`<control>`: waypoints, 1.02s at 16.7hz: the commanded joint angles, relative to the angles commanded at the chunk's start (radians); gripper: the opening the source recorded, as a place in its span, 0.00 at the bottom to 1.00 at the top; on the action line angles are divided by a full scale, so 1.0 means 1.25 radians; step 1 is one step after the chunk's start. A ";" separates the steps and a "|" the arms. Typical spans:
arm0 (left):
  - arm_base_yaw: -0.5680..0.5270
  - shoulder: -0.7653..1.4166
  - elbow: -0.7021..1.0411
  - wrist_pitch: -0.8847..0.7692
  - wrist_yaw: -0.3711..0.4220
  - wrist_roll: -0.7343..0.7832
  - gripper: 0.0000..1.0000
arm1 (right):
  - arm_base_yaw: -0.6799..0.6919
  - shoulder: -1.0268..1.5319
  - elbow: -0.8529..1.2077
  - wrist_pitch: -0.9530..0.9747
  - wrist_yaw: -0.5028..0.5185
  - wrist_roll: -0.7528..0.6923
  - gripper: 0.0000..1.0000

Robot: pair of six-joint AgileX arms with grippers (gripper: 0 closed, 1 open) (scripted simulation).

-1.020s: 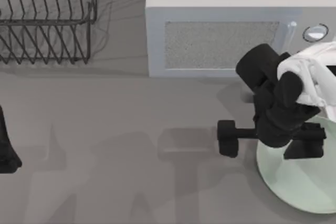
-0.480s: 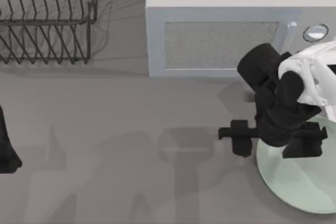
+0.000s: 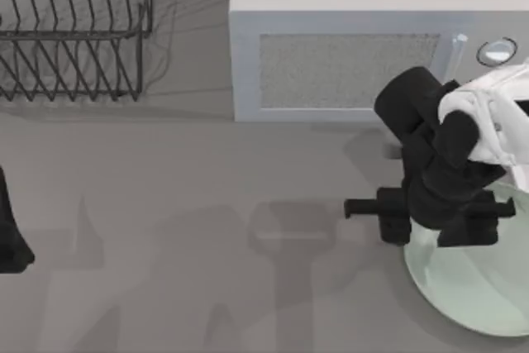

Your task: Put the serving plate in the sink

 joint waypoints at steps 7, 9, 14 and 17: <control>0.000 0.000 0.000 0.000 0.000 0.000 1.00 | -0.014 -0.075 0.013 -0.003 0.015 -0.007 0.00; 0.000 0.000 0.000 0.000 0.000 0.000 1.00 | -0.012 -0.071 0.040 -0.031 0.015 -0.006 0.00; 0.000 0.000 0.000 0.000 0.000 0.000 1.00 | -0.008 -0.062 0.255 -0.248 0.015 -0.003 0.00; 0.000 0.000 0.000 0.000 0.000 0.000 1.00 | -0.009 -0.066 0.447 -0.452 0.014 -0.005 0.00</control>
